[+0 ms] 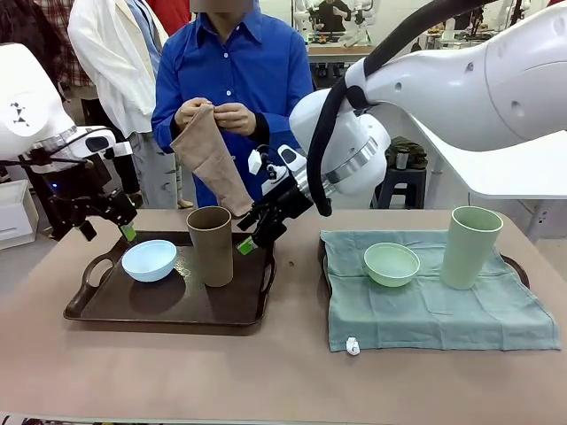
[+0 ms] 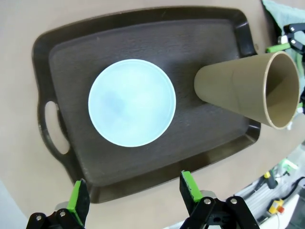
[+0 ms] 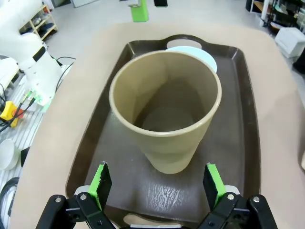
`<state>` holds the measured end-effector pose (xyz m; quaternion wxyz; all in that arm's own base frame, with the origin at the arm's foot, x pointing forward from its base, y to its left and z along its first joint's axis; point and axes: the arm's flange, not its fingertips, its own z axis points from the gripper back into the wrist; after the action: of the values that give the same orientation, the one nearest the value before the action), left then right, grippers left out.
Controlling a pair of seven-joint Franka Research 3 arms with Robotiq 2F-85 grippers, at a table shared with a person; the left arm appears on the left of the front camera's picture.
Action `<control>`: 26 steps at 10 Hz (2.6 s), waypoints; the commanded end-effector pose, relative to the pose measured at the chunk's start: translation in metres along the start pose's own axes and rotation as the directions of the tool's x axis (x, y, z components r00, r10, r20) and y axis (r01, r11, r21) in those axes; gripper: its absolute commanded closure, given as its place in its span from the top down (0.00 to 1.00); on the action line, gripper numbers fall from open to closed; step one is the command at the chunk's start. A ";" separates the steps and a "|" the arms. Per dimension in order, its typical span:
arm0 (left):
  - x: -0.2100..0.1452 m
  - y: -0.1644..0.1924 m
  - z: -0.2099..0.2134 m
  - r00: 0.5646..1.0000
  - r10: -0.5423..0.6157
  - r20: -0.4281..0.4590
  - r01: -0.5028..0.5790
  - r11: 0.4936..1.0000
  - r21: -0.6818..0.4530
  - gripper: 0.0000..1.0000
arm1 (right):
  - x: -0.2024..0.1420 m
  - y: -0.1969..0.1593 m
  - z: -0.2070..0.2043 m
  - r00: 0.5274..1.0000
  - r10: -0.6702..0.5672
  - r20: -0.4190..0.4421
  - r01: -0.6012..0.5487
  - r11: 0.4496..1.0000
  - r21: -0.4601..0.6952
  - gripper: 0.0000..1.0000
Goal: Set up a tray with a mat and arrange the tableware.
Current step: Pick up the Picnic Bowl and Reusable plastic cup from the Handle tray in front of the human's position and hold them in the air.
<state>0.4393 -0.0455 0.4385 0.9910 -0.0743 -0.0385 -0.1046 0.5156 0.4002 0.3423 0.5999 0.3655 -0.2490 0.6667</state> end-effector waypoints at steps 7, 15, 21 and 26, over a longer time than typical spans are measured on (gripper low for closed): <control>0.009 0.003 -0.035 0.999 -0.037 -0.011 0.038 0.997 0.067 1.00 | 0.014 -0.030 -0.048 0.996 -0.067 -0.055 0.070 0.995 0.065 1.00; 0.017 0.030 -0.053 1.000 -0.002 -0.003 0.002 0.999 0.041 1.00 | 0.018 -0.027 -0.061 0.999 -0.038 -0.038 0.041 0.997 0.069 1.00; 0.044 0.037 -0.066 0.995 0.081 0.052 -0.082 0.996 0.022 1.00 | 0.015 -0.031 -0.067 0.999 -0.027 -0.034 0.030 0.997 0.076 1.00; 0.062 0.046 -0.091 0.994 0.110 -0.009 -0.109 0.993 0.045 1.00 | 0.015 -0.035 -0.071 1.000 -0.023 -0.011 0.024 0.997 0.075 1.00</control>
<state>0.5111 -0.0261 0.3459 0.9961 -0.0574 -0.0369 -0.0557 0.5332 0.4682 0.3067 0.6002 0.3880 -0.2068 0.6682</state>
